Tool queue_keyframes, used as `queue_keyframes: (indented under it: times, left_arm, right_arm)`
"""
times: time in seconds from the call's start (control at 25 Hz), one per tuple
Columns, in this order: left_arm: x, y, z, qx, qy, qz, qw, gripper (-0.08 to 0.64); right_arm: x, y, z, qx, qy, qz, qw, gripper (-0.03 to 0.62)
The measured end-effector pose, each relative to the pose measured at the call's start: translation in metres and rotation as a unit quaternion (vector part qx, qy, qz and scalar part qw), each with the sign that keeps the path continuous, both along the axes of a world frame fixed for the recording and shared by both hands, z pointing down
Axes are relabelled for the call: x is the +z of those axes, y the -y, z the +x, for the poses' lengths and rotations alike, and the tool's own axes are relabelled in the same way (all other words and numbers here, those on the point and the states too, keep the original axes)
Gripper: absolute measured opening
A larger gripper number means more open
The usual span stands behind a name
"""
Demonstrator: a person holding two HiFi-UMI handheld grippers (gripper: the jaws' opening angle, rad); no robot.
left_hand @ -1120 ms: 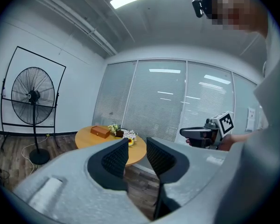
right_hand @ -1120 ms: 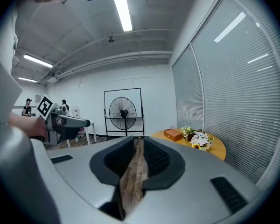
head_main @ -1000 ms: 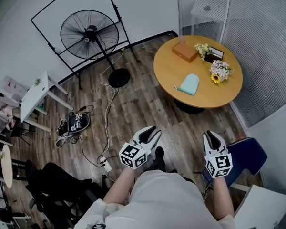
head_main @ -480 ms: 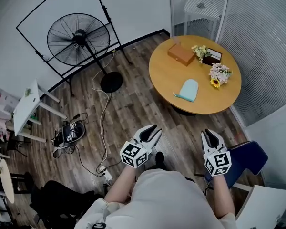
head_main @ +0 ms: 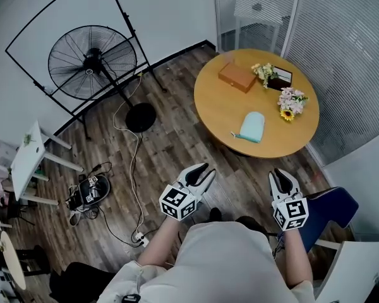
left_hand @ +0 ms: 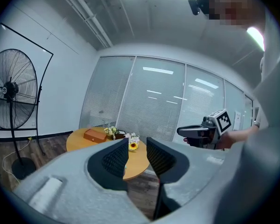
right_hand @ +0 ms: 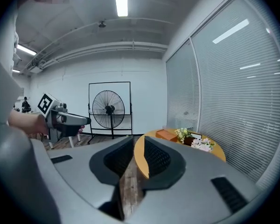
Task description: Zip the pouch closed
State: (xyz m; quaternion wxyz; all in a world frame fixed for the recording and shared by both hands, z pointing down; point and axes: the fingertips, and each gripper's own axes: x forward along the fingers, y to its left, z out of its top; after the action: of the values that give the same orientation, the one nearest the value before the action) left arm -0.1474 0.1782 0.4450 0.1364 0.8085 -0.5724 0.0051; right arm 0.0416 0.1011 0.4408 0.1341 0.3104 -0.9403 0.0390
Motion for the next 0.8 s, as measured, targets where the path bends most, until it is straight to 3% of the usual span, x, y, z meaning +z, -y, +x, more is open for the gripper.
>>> queue_keyframes:
  times: [0.48,0.8]
  left_arm:
    - [0.018,0.050,-0.027,0.014,-0.006,-0.023,0.9996,0.130]
    - [0.028,0.110,-0.033,0.003,-0.001,-0.036,0.9993,0.130]
  right_arm:
    - [0.016,0.042,-0.026,0.015,-0.008,-0.026,1.000,0.058]
    - [0.034,0.109,-0.027,0.011,-0.008,-0.042,0.999,0.058]
